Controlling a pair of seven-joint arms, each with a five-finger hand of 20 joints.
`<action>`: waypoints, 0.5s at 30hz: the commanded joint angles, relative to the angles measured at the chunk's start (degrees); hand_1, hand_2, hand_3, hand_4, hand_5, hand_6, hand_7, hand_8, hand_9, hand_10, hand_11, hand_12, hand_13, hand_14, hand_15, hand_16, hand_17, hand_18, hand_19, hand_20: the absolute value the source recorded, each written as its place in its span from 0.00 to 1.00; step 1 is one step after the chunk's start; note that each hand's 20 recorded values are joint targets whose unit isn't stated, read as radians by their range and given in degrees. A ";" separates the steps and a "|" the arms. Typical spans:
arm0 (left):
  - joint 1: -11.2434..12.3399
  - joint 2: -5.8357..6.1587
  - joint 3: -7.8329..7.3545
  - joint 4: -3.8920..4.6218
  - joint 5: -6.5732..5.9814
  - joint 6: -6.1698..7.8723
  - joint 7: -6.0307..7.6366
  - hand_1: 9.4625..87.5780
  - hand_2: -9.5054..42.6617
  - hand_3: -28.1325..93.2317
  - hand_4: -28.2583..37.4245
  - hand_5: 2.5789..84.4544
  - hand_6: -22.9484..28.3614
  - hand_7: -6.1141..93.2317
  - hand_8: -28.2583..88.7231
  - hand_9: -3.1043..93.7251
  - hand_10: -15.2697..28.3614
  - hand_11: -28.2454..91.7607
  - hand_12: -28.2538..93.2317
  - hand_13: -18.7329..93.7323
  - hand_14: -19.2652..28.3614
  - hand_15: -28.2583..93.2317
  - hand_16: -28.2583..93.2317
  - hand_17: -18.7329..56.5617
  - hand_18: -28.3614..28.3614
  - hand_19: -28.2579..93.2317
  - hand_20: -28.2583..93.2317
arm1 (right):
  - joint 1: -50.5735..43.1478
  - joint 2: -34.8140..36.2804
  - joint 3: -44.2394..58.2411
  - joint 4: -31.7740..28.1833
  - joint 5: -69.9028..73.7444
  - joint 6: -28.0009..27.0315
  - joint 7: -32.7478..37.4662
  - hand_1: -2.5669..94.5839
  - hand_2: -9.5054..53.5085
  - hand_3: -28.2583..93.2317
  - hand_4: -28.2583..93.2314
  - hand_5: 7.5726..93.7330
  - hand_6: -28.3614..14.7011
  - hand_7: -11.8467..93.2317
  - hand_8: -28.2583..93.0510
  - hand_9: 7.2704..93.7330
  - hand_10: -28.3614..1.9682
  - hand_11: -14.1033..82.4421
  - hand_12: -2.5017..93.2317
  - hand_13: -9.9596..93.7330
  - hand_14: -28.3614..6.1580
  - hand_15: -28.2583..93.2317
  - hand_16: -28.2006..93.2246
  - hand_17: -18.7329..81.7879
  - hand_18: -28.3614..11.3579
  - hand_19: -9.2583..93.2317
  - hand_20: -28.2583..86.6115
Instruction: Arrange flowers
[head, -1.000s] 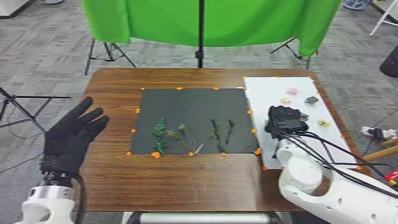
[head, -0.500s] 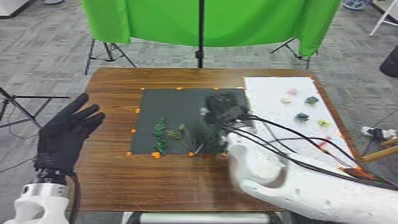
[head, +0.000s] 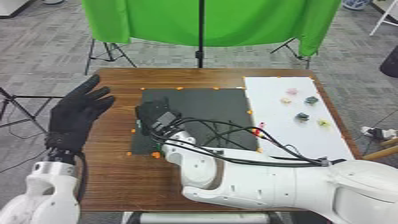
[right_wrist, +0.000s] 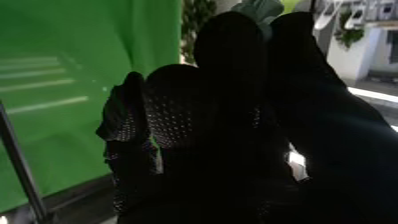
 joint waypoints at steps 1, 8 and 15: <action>-2.18 -2.33 0.75 0.63 0.81 -1.25 -1.57 0.19 0.33 0.87 0.07 0.46 0.64 0.16 0.16 0.41 0.83 0.43 0.32 0.40 1.00 0.66 0.16 0.14 1.00 0.75 0.27 | -1.00 0.95 1.36 0.78 0.54 -6.21 -2.12 0.58 0.00 0.77 0.00 0.91 0.74 0.24 0.23 0.96 0.66 0.54 0.26 0.86 0.64 0.80 0.42 0.52 0.10 0.94 0.55; -3.22 -3.04 1.18 1.27 1.18 -1.84 -2.70 0.20 0.33 0.87 0.07 0.46 0.64 0.16 0.17 0.41 0.83 0.43 0.32 0.40 1.00 0.66 0.16 0.14 1.00 0.74 0.27 | -2.73 0.83 3.14 0.62 0.98 -10.10 -4.50 0.56 0.00 0.75 0.00 0.86 0.75 0.23 0.22 0.93 0.65 0.56 0.26 0.83 0.63 0.81 0.42 0.50 0.10 0.91 0.57; -2.82 -3.28 0.92 1.25 0.65 -2.03 -2.92 0.20 0.33 0.87 0.07 0.46 0.64 0.16 0.17 0.41 0.84 0.43 0.32 0.40 1.00 0.66 0.16 0.14 1.00 0.74 0.27 | -2.58 1.04 3.45 0.52 2.42 -9.11 -5.86 0.53 0.00 0.73 0.00 0.80 0.76 0.23 0.21 0.91 0.63 0.58 0.25 0.81 0.61 0.83 0.42 0.49 0.09 0.90 0.59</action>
